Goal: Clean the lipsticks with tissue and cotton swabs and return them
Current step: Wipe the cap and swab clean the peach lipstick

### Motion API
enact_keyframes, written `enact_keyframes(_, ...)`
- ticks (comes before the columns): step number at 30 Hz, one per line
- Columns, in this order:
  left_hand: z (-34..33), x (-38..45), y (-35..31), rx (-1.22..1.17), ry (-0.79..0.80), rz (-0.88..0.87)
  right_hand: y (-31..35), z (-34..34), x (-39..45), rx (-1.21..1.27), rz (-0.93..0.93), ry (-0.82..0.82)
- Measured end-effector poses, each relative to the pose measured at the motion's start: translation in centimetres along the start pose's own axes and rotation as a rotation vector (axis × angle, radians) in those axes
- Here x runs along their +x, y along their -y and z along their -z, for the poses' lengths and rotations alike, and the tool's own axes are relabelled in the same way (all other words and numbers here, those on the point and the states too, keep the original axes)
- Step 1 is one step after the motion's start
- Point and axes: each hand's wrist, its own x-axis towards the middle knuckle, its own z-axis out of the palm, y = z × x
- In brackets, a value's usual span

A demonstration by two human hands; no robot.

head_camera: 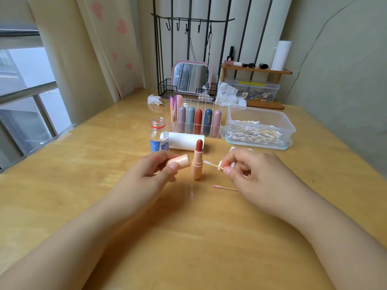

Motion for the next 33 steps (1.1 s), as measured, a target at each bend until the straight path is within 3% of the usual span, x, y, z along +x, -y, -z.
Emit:
enact_keyframes(4,0.2,0.9,1.4,0.415,-0.154,-0.036,-0.7,-1.3,-0.1,-0.099,-0.071,0.142)
enact_keyframes(10,-0.7,1.7,2.0,0.592,-0.175,-0.045,-0.9,-2.4,0.1,-0.134,-0.085,0.143)
enact_keyframes(15,-0.6,1.6,1.6,0.558,-0.157,0.007,-0.5,-3.2,1.9,-0.078,-0.139,-0.053)
enact_keyframes(21,-0.2,0.8,-0.5,0.522,-0.162,0.037,-0.3,-4.8,2.9,-0.021,-0.156,0.032)
enact_keyframes(26,-0.8,2.6,-3.4,0.540,-0.080,-0.005,-0.6,-5.2,2.7,0.018,-0.163,-0.009)
enact_keyframes(33,-2.6,4.4,-2.1,0.289,-0.107,0.086,-0.6,-5.3,2.2,0.105,-0.170,-0.038)
